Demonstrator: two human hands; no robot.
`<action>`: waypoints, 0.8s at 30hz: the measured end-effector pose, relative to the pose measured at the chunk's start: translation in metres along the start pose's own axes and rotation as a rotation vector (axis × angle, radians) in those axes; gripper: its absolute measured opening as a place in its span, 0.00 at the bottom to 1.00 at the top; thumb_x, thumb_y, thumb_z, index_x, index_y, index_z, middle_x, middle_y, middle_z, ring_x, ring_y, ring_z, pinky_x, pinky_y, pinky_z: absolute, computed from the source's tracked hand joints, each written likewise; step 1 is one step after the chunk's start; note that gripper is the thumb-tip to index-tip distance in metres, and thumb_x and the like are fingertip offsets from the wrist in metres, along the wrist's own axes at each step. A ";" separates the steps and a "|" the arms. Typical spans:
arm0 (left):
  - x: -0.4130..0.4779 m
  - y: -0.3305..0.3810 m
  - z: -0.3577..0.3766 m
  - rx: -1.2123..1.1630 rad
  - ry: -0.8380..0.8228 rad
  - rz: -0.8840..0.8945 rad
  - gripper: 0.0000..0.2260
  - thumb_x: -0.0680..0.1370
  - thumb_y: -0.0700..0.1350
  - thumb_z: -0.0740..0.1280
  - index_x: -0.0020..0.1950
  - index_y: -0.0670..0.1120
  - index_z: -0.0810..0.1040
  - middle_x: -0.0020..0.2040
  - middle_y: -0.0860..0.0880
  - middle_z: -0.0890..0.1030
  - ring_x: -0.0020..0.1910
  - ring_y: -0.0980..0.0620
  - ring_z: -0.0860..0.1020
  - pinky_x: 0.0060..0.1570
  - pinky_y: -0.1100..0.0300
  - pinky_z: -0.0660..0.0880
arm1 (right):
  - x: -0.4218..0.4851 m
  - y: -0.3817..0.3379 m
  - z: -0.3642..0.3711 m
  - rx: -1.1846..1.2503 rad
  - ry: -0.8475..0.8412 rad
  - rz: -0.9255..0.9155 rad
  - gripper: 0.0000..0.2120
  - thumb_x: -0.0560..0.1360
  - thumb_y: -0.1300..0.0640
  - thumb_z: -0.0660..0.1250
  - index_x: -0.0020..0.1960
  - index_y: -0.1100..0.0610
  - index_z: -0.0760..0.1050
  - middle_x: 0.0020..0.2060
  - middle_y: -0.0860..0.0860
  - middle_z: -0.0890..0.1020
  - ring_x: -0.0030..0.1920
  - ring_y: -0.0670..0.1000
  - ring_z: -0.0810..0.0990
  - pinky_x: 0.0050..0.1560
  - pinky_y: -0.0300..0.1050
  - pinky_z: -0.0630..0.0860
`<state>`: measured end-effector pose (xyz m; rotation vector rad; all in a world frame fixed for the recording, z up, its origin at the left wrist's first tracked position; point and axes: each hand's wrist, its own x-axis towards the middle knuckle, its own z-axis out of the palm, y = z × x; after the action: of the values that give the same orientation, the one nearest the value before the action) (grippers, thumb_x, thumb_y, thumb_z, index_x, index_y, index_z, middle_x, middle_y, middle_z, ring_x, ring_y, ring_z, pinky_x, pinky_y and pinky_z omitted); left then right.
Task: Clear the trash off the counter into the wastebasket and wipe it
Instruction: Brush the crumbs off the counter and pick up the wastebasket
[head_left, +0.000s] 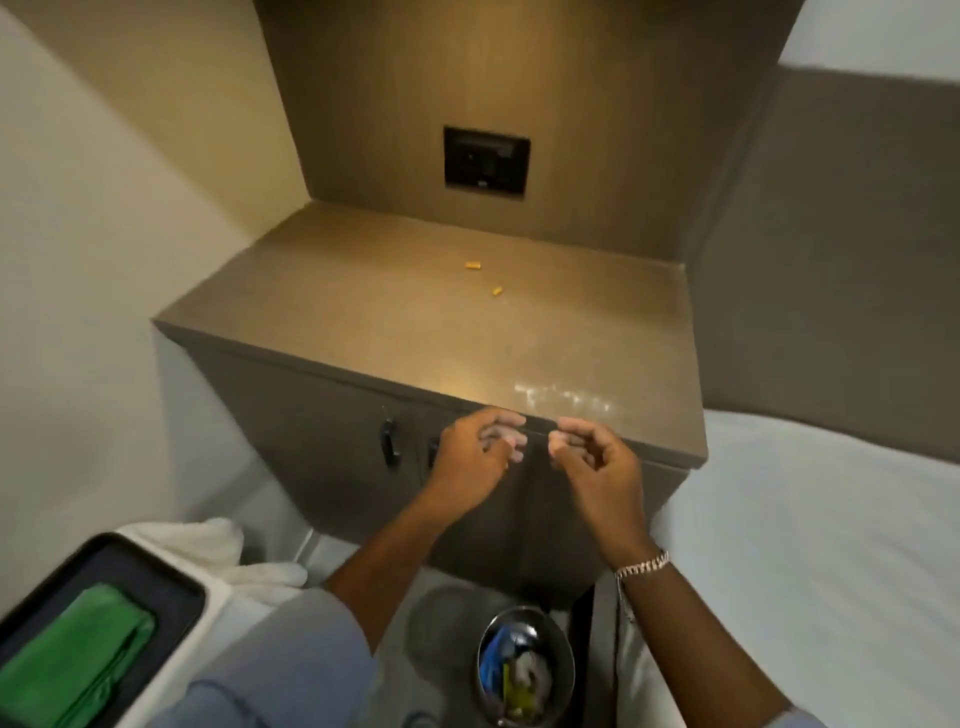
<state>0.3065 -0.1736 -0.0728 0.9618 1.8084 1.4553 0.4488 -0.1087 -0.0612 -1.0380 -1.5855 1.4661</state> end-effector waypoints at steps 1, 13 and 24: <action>0.016 0.011 -0.009 -0.001 0.027 0.032 0.09 0.76 0.32 0.63 0.54 0.36 0.79 0.46 0.34 0.84 0.40 0.43 0.83 0.43 0.54 0.79 | 0.017 -0.014 0.008 -0.031 -0.012 -0.054 0.09 0.72 0.65 0.70 0.51 0.57 0.81 0.44 0.57 0.84 0.43 0.52 0.82 0.49 0.48 0.80; 0.252 0.005 -0.095 0.394 0.209 0.073 0.14 0.74 0.34 0.63 0.57 0.41 0.81 0.53 0.41 0.83 0.52 0.44 0.81 0.57 0.53 0.78 | 0.251 -0.043 0.115 -0.888 -0.166 -0.280 0.11 0.73 0.61 0.66 0.54 0.54 0.82 0.54 0.56 0.83 0.55 0.55 0.79 0.58 0.45 0.74; 0.343 0.020 -0.085 1.082 -0.054 0.278 0.07 0.74 0.39 0.66 0.52 0.42 0.80 0.54 0.40 0.78 0.52 0.39 0.78 0.47 0.50 0.76 | 0.273 -0.038 0.119 -1.343 -0.436 -0.441 0.10 0.73 0.63 0.63 0.52 0.58 0.80 0.50 0.56 0.81 0.52 0.57 0.78 0.54 0.50 0.76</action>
<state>0.0530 0.0714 -0.0442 1.7734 2.5027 0.4566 0.2264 0.0907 -0.0365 -0.8843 -2.9802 0.1588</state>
